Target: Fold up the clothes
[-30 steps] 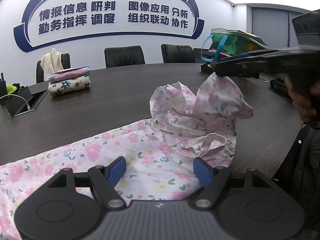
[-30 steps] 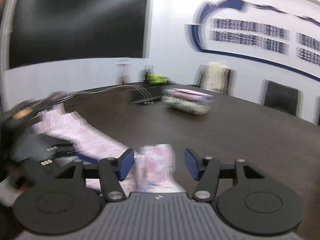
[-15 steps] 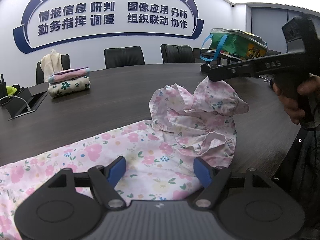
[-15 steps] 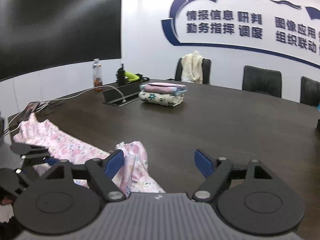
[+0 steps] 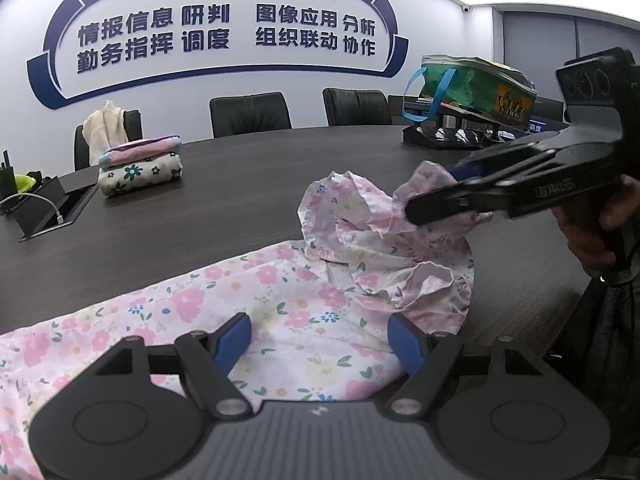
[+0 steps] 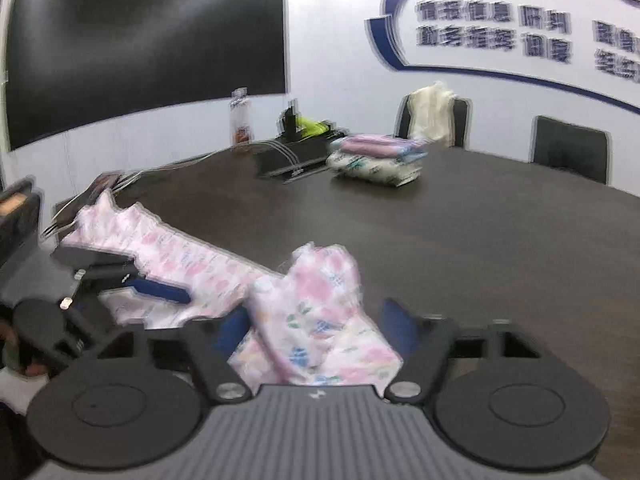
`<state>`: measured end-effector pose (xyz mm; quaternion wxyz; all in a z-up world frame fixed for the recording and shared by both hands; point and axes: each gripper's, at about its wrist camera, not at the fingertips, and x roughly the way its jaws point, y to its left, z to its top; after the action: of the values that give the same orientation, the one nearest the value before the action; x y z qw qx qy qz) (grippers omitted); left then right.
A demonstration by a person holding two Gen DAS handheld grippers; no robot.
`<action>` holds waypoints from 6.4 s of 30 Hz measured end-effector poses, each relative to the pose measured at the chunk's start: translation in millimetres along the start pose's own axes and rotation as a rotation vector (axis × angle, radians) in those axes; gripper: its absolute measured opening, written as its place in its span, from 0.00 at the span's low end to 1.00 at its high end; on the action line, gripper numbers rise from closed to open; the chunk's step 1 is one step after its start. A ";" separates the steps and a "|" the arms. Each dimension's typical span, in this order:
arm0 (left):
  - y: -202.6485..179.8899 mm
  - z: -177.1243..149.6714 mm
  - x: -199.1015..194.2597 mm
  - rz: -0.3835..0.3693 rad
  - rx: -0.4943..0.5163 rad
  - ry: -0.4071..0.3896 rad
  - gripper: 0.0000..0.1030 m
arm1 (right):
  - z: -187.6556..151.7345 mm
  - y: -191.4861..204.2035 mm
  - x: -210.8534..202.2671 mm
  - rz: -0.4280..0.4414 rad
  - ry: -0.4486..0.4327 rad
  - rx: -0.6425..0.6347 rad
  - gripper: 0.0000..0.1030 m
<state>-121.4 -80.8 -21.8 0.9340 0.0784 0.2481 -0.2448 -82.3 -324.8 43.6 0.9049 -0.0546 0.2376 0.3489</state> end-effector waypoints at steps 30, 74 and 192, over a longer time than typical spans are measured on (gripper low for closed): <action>2.6 -1.0 0.5 -0.009 -0.009 -0.012 0.72 | -9.4 6.8 23.2 -0.082 -0.011 0.140 0.30; 61.4 -3.7 -48.6 0.139 -0.157 -0.059 0.73 | -12.1 91.7 28.8 -0.624 0.056 -0.047 0.08; 142.2 28.7 -67.1 0.174 -0.202 -0.037 0.74 | 60.9 90.3 97.2 -0.394 0.085 -0.313 0.79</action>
<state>-89.4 63.0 40.2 0.9593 0.0006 0.2464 -0.1382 -55.2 -182.1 57.7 0.9252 -0.2538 0.2032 0.1958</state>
